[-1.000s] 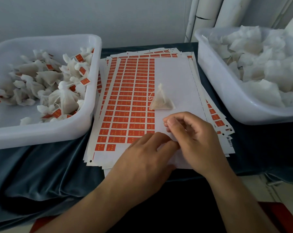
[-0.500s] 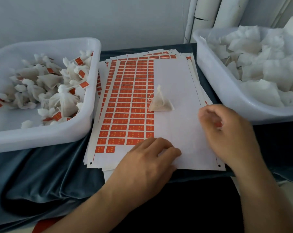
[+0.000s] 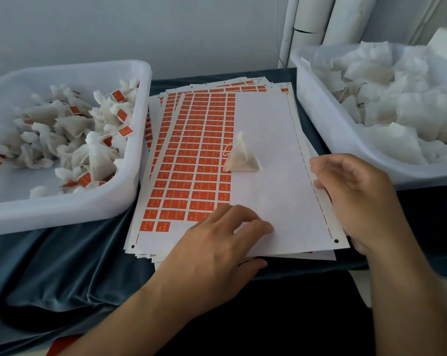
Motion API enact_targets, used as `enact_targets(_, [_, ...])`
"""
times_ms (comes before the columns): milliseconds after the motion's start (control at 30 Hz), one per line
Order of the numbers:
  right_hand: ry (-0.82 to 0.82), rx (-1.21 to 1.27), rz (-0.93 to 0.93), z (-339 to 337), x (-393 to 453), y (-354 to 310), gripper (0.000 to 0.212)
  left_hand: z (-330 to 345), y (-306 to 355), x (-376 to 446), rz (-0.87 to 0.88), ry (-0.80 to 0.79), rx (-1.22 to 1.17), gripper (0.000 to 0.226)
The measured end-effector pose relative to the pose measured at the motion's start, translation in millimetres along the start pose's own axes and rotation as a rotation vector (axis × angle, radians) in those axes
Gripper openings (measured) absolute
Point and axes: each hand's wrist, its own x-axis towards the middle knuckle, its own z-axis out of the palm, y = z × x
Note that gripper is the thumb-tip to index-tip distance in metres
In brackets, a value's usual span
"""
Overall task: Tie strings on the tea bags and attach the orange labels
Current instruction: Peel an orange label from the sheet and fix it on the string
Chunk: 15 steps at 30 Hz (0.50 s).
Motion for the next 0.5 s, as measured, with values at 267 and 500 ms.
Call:
enact_targets(267, [0.044, 0.134, 0.027, -1.6, -0.9, -10.3, 0.016, -11.3, -12.2, -23.1, -0.024, 0.172, 0.087, 0.043])
enact_targets(500, [0.059, -0.120, -0.121, -5.1, -11.9, -19.9, 0.018, -37.4, -60.6, -57.8, -0.174, 0.334, 0.251, 0.044])
